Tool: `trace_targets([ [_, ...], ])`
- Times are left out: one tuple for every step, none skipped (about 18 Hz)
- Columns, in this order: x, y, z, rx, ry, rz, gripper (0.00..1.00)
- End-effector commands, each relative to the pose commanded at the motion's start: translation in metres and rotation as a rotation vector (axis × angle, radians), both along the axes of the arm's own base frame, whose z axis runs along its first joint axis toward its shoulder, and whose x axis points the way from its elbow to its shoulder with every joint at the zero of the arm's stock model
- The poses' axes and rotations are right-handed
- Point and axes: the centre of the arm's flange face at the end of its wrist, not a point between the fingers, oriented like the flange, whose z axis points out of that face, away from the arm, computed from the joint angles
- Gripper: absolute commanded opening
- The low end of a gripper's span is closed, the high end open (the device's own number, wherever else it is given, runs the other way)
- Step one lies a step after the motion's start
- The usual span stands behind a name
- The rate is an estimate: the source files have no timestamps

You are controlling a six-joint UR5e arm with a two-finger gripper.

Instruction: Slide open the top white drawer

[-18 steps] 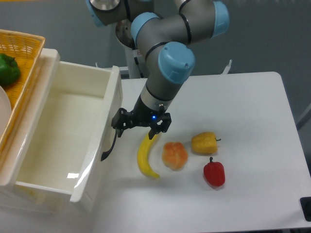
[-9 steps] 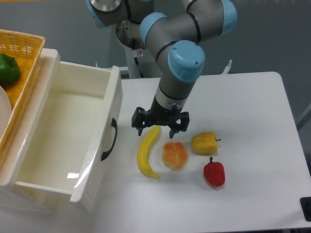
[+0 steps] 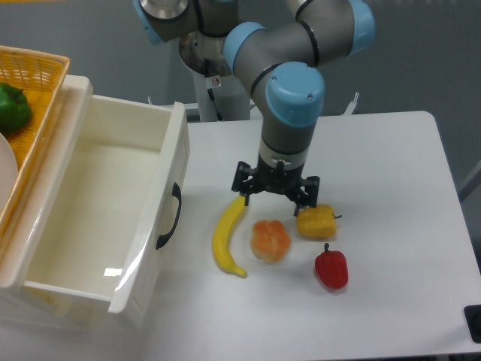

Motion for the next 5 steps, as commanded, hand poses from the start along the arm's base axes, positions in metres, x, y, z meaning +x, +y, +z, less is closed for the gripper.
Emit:
trace_targets([
  [-0.005,-0.004,-0.002,-0.002,0.002,-0.027,1.00],
  [-0.013,-0.012,-0.004,-0.003,0.000,-0.028,1.00],
  [-0.019,-0.019,-0.002,0.000,0.003,-0.016,1.00],
  [-0.022,-0.022,-0.001,0.001,0.005,-0.016,1.00],
  [-0.024,-0.025,-0.001,0.001,0.006,-0.017,1.00],
])
